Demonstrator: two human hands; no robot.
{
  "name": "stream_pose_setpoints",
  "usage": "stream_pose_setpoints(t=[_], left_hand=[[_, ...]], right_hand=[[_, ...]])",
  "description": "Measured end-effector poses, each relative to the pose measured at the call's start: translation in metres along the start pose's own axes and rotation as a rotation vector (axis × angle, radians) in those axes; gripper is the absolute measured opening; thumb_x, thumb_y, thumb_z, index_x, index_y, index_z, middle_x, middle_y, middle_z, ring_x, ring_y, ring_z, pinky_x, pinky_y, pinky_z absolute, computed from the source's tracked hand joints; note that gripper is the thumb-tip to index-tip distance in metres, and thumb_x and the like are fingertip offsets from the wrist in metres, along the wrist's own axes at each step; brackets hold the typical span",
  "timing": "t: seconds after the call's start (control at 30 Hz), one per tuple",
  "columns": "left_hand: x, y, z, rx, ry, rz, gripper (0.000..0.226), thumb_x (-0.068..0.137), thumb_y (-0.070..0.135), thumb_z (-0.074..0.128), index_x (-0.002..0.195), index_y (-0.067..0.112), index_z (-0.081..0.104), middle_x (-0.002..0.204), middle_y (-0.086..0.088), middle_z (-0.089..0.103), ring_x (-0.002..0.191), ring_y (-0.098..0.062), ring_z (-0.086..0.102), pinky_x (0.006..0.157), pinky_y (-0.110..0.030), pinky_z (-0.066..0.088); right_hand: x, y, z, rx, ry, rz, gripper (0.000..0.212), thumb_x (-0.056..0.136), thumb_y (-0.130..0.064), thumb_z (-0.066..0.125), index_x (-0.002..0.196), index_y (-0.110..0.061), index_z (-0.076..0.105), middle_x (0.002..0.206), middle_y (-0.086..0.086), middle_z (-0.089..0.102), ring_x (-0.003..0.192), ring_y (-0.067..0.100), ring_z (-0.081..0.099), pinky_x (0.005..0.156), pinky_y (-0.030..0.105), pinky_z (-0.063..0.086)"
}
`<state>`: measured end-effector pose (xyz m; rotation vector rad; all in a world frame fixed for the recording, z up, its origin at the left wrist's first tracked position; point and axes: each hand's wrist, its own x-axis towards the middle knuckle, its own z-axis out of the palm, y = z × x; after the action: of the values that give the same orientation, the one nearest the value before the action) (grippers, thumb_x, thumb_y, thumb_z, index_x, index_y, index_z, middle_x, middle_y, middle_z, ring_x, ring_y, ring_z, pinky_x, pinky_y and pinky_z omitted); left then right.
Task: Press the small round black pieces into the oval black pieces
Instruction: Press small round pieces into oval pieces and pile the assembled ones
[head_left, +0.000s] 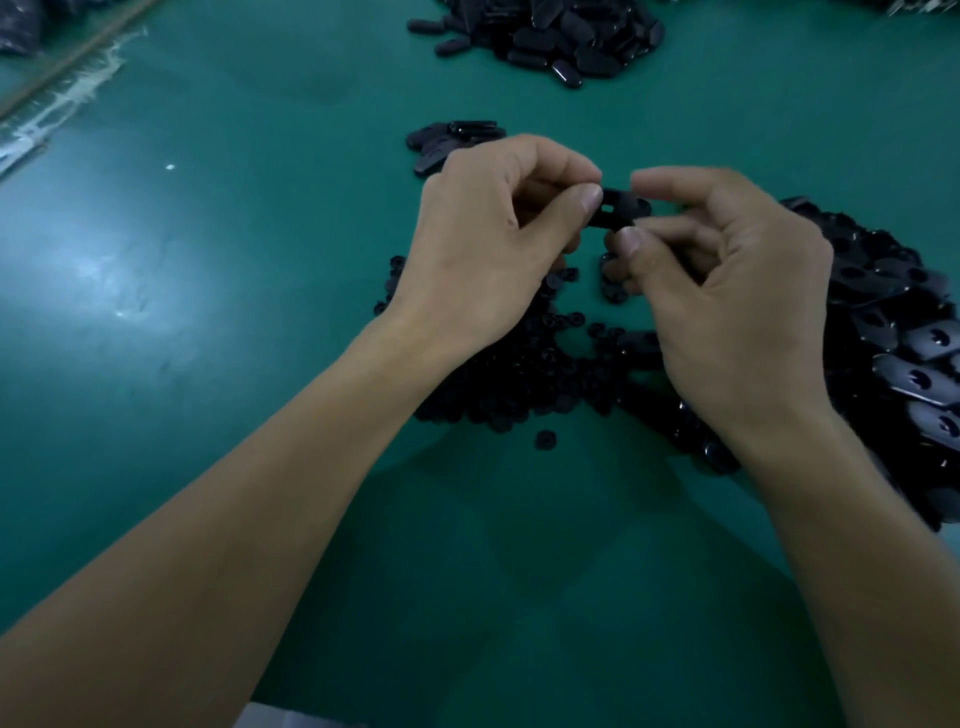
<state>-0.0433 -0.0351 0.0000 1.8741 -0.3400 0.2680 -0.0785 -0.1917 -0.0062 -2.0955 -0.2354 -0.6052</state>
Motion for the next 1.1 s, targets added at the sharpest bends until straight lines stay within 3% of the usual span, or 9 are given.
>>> stream_pose_setpoints(t=[0.07,0.23,0.43,0.6,0.77,0.83,0.97,1.1], left_hand=[[0.0003,-0.0008,0.0006,0.005,-0.010,-0.005,0.016,0.093,0.015,0.067,0.091,0.031,0.068,0.080,0.010,0.072,0.074,-0.011,0.073,0.075,-0.039,0.063],[-0.0017,-0.0002,0.0023,0.035,0.006,-0.006,0.016,0.090,0.017,0.066,0.090,0.033,0.067,0.081,0.011,0.072,0.077,-0.011,0.073,0.079,-0.040,0.062],[-0.0040,0.0025,0.0026,0.036,0.001,0.020,0.012,0.092,0.011,0.068,0.096,0.022,0.073,0.082,0.007,0.074,0.071,-0.007,0.073,0.067,-0.028,0.062],[-0.0047,0.0015,0.0042,0.038,-0.002,0.042,0.013,0.090,0.008,0.070,0.098,0.018,0.075,0.083,0.009,0.076,0.075,-0.004,0.074,0.073,-0.030,0.062],[-0.0065,0.0013,0.0076,0.081,0.008,0.051,0.015,0.088,0.009,0.073,0.097,0.020,0.076,0.083,0.015,0.075,0.078,0.003,0.072,0.078,-0.022,0.059],[-0.0071,0.0014,0.0085,0.092,0.006,0.058,0.016,0.087,0.008,0.073,0.098,0.019,0.076,0.084,0.015,0.074,0.077,0.003,0.071,0.077,-0.018,0.057],[-0.0087,0.0029,0.0085,0.111,-0.002,0.076,0.015,0.087,0.007,0.073,0.098,0.017,0.077,0.085,0.014,0.074,0.077,0.003,0.071,0.076,-0.018,0.058],[-0.0090,0.0035,0.0094,0.102,0.013,0.084,0.015,0.087,0.006,0.072,0.098,0.015,0.078,0.085,0.010,0.076,0.078,0.000,0.072,0.078,-0.023,0.060]], right_hand=[[0.0000,0.0002,-0.0003,0.019,0.001,0.017,0.016,0.094,-0.016,0.068,0.107,-0.027,0.068,0.083,-0.023,0.069,0.078,0.000,0.071,0.077,0.025,0.059],[0.0018,-0.0024,-0.0013,-0.002,0.031,0.030,0.015,0.093,-0.017,0.069,0.095,-0.032,0.070,0.087,-0.022,0.069,0.080,0.002,0.069,0.075,0.013,0.052],[0.0026,-0.0043,-0.0019,0.015,0.021,0.067,0.018,0.091,-0.015,0.070,0.095,-0.033,0.069,0.083,-0.025,0.067,0.078,-0.002,0.069,0.073,0.011,0.050],[0.0029,-0.0051,-0.0007,0.024,0.044,0.093,0.025,0.088,-0.020,0.073,0.086,-0.041,0.058,0.079,-0.019,0.067,0.076,0.003,0.068,0.071,0.019,0.054],[0.0028,-0.0076,-0.0002,-0.016,0.006,0.075,0.026,0.091,-0.015,0.068,0.088,-0.038,0.058,0.080,-0.022,0.064,0.076,-0.004,0.065,0.069,0.011,0.049],[0.0019,-0.0076,-0.0008,-0.034,0.011,0.080,0.032,0.090,-0.016,0.068,0.087,-0.041,0.049,0.080,-0.017,0.064,0.078,0.000,0.065,0.070,0.017,0.052],[0.0005,-0.0065,-0.0030,-0.017,0.031,0.130,0.038,0.087,-0.018,0.069,0.081,-0.038,0.037,0.081,-0.006,0.066,0.080,0.013,0.068,0.075,0.043,0.056],[0.0006,-0.0081,-0.0027,0.001,0.053,0.149,0.039,0.085,-0.015,0.070,0.079,-0.033,0.036,0.077,-0.005,0.067,0.076,0.015,0.069,0.070,0.042,0.056]])
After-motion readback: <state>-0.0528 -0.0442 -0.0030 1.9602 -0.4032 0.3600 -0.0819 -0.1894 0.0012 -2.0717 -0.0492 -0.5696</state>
